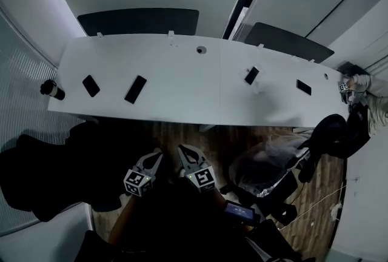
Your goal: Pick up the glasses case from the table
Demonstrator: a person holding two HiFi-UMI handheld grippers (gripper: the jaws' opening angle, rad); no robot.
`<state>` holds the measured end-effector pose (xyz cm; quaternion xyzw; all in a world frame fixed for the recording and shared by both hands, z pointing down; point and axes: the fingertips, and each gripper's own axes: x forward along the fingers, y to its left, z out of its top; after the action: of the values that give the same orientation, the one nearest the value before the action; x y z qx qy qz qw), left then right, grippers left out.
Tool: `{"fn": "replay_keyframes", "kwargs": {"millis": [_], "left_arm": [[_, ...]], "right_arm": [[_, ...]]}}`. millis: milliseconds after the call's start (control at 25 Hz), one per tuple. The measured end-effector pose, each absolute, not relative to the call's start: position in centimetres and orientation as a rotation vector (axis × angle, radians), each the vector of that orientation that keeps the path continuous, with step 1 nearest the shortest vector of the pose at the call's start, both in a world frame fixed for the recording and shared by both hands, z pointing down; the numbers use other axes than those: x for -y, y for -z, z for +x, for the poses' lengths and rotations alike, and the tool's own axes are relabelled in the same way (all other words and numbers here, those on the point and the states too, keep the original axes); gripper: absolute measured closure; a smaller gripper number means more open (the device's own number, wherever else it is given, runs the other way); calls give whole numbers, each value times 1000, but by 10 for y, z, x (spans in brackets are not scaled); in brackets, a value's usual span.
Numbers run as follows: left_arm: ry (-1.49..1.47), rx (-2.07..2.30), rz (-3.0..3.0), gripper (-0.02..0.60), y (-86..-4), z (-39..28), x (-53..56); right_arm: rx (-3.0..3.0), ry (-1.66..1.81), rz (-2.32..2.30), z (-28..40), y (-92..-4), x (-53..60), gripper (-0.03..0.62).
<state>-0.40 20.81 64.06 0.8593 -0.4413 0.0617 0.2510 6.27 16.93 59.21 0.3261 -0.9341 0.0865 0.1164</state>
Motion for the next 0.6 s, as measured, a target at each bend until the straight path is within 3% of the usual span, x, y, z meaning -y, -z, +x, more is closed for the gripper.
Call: {"fn": "replay_keyframes", "kwargs": {"millis": [600], "left_arm": [[-132,1210,2296,574,-649,-120,-97]], "right_arm": [[2670,-180,924,-45,-586,-75,592]]}}
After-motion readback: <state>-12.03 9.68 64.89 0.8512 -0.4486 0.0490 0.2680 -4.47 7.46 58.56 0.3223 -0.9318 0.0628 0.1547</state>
